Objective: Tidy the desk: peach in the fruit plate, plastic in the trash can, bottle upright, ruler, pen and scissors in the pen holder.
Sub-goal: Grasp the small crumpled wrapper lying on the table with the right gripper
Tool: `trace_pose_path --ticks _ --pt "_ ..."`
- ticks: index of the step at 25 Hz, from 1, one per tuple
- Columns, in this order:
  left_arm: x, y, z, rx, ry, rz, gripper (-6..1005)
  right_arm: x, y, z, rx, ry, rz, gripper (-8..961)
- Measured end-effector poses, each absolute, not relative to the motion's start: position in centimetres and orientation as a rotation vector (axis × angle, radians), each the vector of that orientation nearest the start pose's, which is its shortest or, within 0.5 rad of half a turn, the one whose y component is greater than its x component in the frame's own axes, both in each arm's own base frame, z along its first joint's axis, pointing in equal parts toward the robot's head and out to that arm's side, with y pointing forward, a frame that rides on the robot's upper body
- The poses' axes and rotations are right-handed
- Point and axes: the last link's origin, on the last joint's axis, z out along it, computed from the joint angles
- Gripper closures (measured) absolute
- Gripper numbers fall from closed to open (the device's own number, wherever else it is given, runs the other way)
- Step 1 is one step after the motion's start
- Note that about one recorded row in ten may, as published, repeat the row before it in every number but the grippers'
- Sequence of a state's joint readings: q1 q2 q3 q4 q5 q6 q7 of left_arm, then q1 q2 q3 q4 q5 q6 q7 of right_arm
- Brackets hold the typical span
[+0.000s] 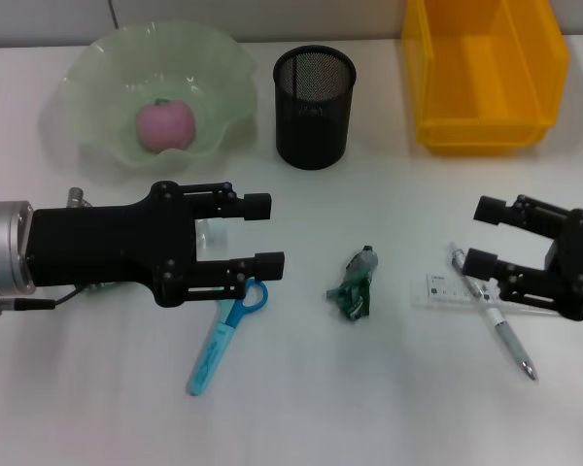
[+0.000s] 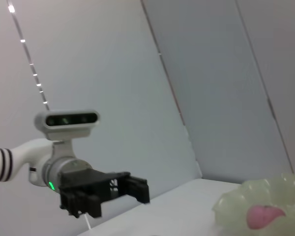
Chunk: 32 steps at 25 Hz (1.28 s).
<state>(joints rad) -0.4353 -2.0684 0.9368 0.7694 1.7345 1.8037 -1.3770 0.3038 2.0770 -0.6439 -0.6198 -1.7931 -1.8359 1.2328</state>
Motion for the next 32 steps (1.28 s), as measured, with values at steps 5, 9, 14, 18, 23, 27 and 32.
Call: trace_pose_path --ticks 5,9,14,18,23,27,32 --pt "-22.9 28.8 0.5 -2.924 -0.423 -0.997 328 28.2 25.8 3.9 -2.636 0.626 1.073 187" --pt "-23.1 28.8 0.4 -2.922 -0.437 -0.994 329 27.5 26.7 5.2 -2.646 0.689 1.024 187" --pt "-23.3 28.6 0.4 -2.918 -0.445 -0.992 331 25.7 28.9 6.4 -2.714 0.874 0.870 187" --pt "-23.4 28.6 0.4 -2.916 -0.451 -0.991 330 23.4 31.7 7.0 -2.750 1.103 0.590 187" --pt "-23.6 28.4 0.4 -2.912 -0.460 -0.989 329 20.0 34.6 6.8 -2.726 1.314 0.153 187" --pt "-23.7 28.3 0.4 -2.911 -0.463 -0.988 329 17.3 36.5 6.7 -2.676 1.432 -0.054 188" --pt "-23.7 28.3 0.4 -2.911 -0.463 -0.988 329 15.3 38.0 5.7 -2.643 1.564 -0.253 188"
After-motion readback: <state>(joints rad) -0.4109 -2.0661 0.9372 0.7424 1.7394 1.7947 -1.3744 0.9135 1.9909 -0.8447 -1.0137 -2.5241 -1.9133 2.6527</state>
